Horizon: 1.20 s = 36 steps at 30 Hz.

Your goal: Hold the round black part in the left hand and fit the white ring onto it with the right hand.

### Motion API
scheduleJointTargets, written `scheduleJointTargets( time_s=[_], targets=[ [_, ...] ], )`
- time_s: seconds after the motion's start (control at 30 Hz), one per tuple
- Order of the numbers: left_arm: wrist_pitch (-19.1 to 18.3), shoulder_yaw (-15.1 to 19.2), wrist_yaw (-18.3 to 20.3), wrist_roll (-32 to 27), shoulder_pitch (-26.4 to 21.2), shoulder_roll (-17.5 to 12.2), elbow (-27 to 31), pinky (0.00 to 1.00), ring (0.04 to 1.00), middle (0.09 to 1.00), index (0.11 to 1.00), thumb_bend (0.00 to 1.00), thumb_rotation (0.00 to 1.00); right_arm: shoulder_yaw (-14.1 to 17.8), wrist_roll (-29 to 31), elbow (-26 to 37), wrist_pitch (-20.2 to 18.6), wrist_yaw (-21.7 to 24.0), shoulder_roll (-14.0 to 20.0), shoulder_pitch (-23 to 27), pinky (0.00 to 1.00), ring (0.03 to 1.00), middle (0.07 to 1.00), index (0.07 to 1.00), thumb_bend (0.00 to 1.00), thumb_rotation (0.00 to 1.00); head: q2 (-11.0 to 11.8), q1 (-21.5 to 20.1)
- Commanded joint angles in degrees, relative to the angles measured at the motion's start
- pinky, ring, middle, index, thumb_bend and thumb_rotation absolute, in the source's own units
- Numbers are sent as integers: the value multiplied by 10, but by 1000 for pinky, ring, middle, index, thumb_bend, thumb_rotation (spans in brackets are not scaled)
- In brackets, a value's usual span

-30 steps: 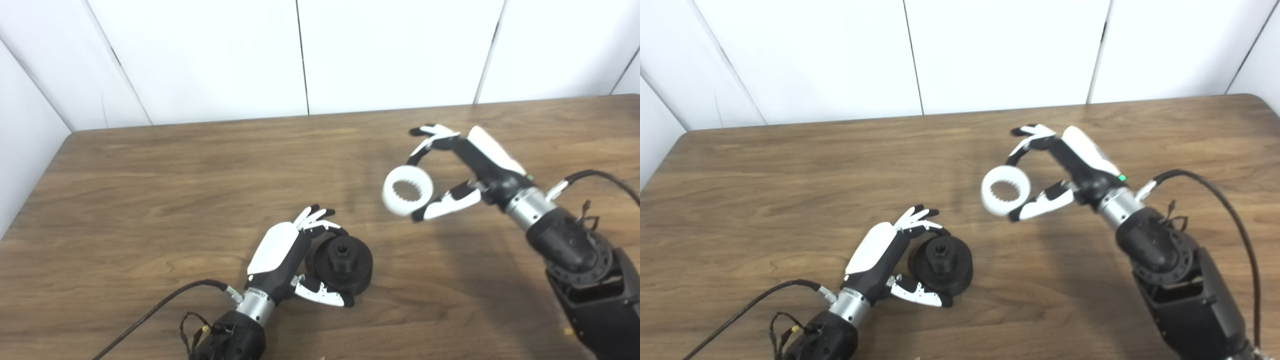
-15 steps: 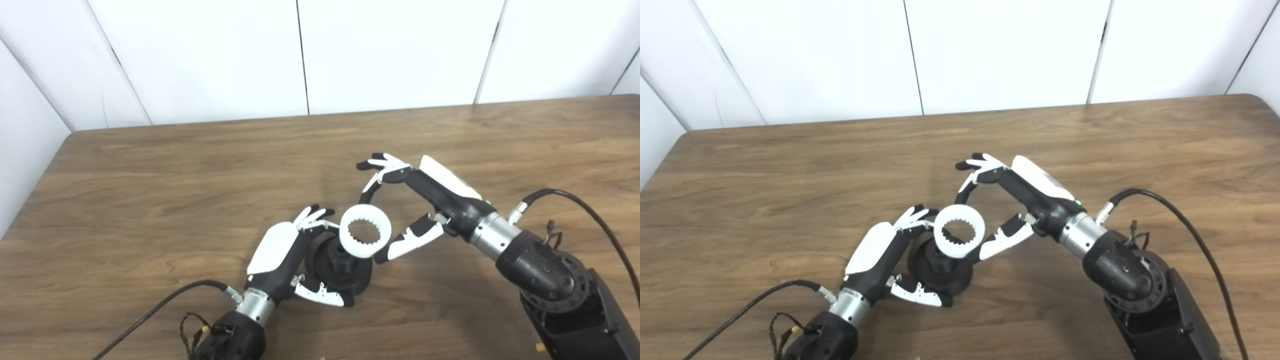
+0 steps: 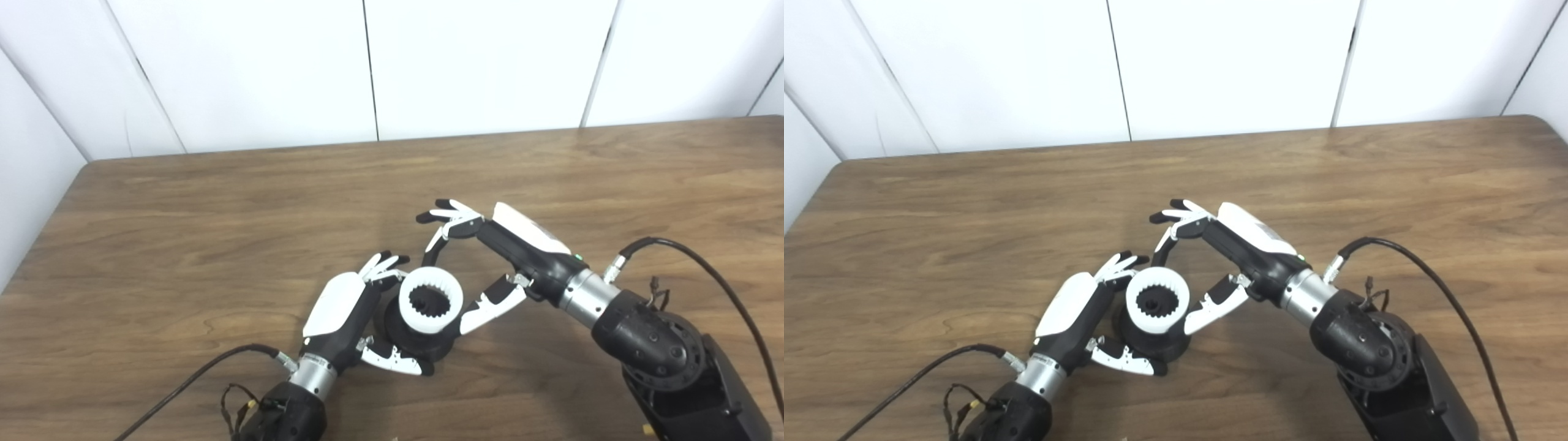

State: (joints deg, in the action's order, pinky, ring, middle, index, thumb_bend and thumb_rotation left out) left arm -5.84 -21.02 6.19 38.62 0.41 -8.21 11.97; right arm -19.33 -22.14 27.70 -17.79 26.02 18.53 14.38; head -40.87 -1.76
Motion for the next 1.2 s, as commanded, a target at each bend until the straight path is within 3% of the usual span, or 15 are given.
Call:
scheduleJointTargets(
  time_s=[0.0,0.33,1.17],
  targets=[
    [-11,-2,10,8,8,-6,-12,858,982,919,630,915,177,1,-2,6,7,-1,-7,22,930,990,883,491,525,148,-1,0],
    [-11,-2,8,10,7,-5,-10,853,982,918,628,911,189,-12,-8,-23,22,-3,-14,21,929,996,885,491,525,148,-2,1],
    [-15,-5,8,12,14,1,-7,859,976,918,633,909,168,0,-9,-51,32,-7,-20,27,916,995,888,491,525,148,-4,2]
  ],
)
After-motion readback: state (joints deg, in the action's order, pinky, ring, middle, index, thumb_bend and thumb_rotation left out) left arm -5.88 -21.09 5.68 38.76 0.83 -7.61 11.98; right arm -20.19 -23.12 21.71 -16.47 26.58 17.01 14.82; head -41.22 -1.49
